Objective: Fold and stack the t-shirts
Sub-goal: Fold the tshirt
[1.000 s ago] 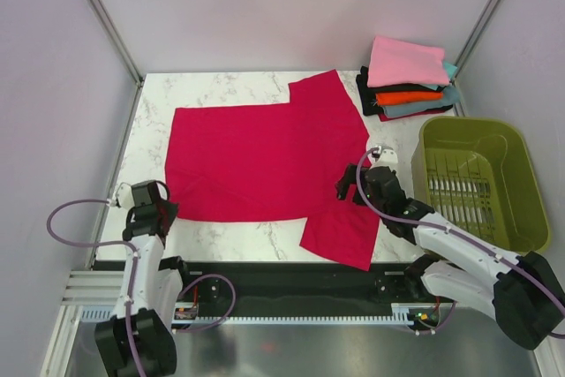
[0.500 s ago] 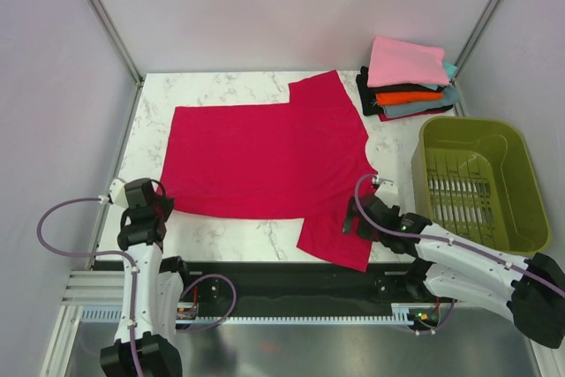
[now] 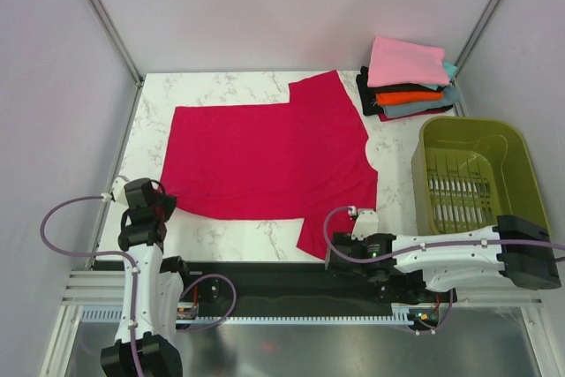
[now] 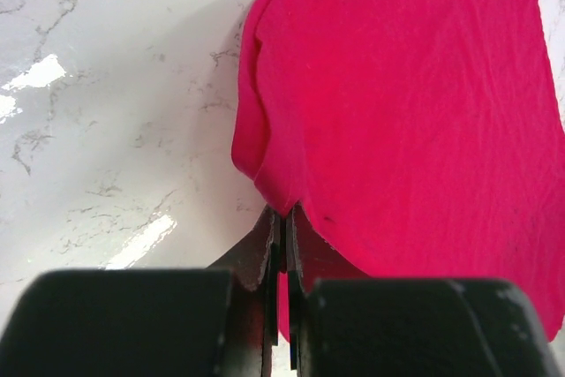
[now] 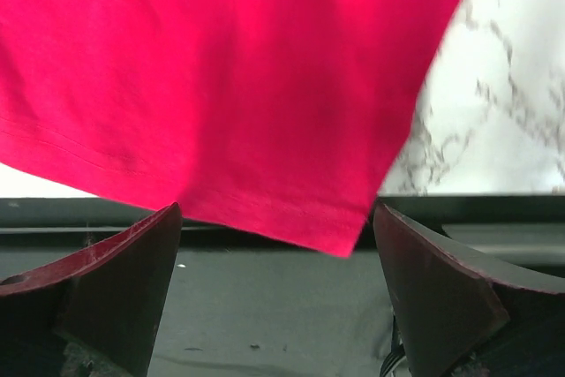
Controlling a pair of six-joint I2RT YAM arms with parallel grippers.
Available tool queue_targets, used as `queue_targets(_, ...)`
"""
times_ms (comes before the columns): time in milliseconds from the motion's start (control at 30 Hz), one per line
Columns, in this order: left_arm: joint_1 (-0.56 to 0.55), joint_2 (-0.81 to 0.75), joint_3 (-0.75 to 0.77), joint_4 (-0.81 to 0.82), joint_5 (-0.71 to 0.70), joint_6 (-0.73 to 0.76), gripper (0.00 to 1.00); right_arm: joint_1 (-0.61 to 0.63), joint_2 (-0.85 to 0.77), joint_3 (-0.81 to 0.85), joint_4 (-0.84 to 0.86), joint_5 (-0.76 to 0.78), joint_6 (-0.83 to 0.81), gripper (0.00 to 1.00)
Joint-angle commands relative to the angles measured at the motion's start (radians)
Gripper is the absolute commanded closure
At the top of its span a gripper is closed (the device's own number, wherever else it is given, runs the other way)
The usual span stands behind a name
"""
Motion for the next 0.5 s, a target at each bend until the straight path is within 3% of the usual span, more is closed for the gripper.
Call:
queue_targets(0, 0.003, -0.001, -0.005, 0.046, 0.024, 0.001, 0.95, 0.049, 0.033, 0.016, -0.079, 0.040, 0.160, 0.03)
queue_targets(133, 0.003, -0.002, -0.009, 0.055, 0.032, 0.001, 0.95, 0.052, 0.001, -0.033, -0.032, 0.074, 0.180, 0.10)
queue_targets(467, 0.003, -0.004, -0.011, 0.056, 0.035, 0.006, 0.95, 0.051, -0.035, -0.064, 0.002, 0.085, 0.159, 0.41)
